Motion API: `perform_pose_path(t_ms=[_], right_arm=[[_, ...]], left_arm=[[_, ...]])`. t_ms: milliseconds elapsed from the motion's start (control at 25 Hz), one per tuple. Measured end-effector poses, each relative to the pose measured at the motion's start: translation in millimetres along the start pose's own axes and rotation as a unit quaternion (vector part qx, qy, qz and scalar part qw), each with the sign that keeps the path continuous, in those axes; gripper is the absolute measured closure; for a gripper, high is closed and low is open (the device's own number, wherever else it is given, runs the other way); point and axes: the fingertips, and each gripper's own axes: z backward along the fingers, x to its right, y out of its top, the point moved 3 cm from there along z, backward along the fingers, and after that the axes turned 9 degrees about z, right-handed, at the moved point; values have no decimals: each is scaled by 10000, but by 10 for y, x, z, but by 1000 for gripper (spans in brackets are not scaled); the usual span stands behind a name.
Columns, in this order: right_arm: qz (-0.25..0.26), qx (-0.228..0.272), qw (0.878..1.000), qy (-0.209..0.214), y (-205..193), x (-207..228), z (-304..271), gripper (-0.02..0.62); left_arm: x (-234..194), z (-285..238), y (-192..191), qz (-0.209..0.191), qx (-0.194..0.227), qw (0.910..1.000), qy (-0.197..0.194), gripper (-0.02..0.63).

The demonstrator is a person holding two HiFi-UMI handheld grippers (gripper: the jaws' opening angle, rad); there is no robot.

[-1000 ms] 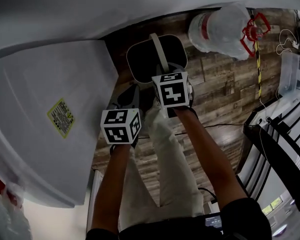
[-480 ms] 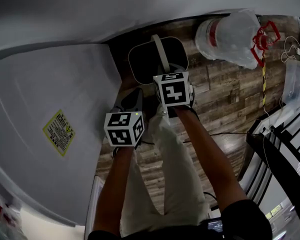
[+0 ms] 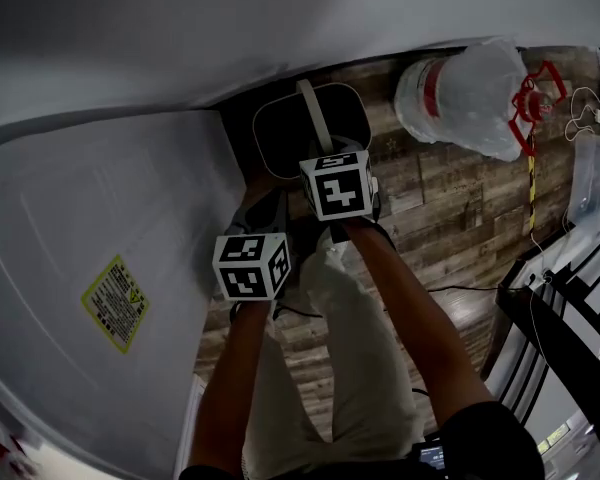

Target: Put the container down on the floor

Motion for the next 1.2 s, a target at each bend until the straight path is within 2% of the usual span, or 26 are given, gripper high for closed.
perform_pose_path(t_ms=[520,840,1200], right_arm=[[-12,216,9997,93,14,-8,-395,563],[98,396,9991,91,34,-23,-579,563],[99,604,9980,129,68,-53,-726,563]], left_arm=[[-218,-308,-120,22,64,10000,-10,589],[-315,-390,-248,-123,-34,9999,33,589],[-413,-515,-172,-52,165,9998,92,589]])
